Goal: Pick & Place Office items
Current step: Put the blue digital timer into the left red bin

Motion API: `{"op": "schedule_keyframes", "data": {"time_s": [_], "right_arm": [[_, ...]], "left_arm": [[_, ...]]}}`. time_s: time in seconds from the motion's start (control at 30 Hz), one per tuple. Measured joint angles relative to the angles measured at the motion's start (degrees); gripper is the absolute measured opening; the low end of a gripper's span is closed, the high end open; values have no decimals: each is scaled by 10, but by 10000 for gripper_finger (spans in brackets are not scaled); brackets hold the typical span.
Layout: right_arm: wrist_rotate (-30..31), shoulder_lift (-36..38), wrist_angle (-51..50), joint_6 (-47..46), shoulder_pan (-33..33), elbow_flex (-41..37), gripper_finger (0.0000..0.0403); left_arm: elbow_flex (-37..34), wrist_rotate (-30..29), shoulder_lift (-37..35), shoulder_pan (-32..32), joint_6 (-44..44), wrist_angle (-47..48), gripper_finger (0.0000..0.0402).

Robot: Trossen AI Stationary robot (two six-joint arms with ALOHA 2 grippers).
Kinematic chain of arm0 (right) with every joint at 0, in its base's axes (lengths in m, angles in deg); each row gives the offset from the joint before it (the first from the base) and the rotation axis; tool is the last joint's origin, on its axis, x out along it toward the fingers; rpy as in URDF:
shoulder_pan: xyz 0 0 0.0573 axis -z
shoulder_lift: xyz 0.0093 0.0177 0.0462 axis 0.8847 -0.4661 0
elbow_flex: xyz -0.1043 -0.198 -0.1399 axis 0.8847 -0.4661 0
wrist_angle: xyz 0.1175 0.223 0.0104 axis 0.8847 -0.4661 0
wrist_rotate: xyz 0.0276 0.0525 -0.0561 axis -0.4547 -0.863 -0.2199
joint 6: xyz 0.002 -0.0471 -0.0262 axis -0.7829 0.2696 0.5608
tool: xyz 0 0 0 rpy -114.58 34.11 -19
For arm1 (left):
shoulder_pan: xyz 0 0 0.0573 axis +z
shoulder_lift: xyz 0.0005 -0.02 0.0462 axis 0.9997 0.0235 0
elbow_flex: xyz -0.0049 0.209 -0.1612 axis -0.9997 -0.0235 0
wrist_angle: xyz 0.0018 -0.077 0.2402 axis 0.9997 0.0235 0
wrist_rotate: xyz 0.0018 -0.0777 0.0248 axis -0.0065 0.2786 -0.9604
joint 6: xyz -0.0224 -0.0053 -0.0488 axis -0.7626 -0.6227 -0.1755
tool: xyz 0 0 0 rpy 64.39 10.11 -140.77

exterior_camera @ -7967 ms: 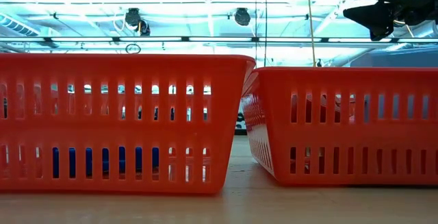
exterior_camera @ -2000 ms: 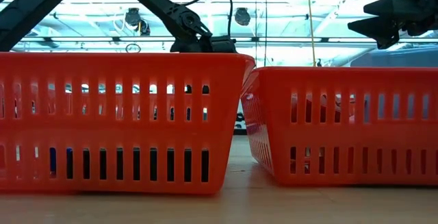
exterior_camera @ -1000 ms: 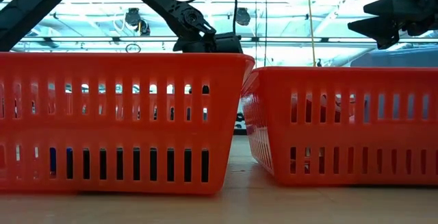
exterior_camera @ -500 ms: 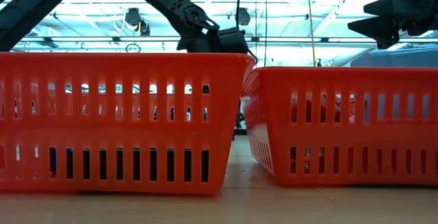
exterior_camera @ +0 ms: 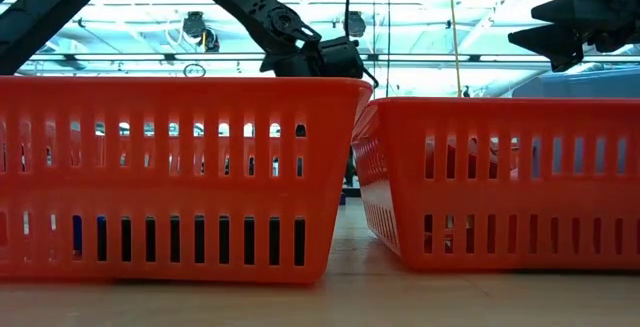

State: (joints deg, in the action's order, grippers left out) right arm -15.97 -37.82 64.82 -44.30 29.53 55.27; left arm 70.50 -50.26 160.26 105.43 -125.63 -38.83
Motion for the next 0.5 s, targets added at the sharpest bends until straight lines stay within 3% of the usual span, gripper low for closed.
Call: {"op": "schedule_keyframes", "data": {"time_s": [0.23, 0.5], "right_arm": [[0, 0, 4, 0, 0, 0, 254], [0, 0, 8, 0, 0, 0, 254]], "left_arm": [[0, -57, 0, -8, -12, -1, 315], [1, -64, 24, -21, -15, -19, 315]]}}
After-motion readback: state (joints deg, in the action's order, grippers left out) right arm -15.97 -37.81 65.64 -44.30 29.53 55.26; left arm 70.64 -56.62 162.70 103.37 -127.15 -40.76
